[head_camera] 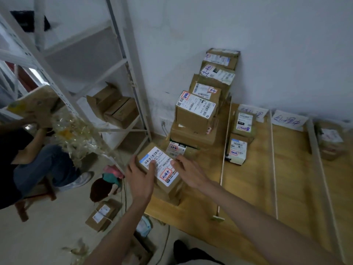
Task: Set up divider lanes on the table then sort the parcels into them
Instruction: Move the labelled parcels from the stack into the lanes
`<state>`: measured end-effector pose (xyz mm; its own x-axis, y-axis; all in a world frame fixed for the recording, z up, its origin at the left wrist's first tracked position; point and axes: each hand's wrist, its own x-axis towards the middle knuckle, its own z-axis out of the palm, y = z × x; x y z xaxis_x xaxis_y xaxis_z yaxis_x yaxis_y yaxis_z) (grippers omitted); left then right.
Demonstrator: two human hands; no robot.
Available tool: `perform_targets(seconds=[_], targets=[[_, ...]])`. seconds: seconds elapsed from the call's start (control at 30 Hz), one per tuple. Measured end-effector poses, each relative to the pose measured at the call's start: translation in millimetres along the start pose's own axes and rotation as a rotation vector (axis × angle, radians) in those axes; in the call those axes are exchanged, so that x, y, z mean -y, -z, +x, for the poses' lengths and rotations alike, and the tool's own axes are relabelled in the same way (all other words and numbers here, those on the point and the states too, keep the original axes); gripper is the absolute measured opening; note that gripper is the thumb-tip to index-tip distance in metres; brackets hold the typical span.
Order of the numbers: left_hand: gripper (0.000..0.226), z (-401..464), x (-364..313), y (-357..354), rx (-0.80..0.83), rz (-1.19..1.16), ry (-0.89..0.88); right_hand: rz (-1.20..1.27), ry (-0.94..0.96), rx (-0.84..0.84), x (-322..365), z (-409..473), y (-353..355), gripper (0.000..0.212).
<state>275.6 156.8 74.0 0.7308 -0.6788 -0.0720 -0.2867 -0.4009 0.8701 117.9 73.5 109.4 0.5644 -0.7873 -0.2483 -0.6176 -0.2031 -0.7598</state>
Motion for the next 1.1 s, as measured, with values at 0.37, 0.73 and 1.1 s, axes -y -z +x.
perform_targets(seconds=[0.37, 0.73, 1.1], targets=[[0.057, -24, -39, -4, 0.174, -0.155, -0.065, 0.535, -0.22, -0.207, 2, -64, -11, 0.048], [0.057, -90, -46, -28, 0.563, -0.106, -0.229, 0.595, -0.361, -0.496, -15, -142, -9, 0.027], [0.05, -135, -129, -101, 0.814, -0.081, -0.382, 0.562, -0.431, -0.917, -47, -193, 59, 0.025]])
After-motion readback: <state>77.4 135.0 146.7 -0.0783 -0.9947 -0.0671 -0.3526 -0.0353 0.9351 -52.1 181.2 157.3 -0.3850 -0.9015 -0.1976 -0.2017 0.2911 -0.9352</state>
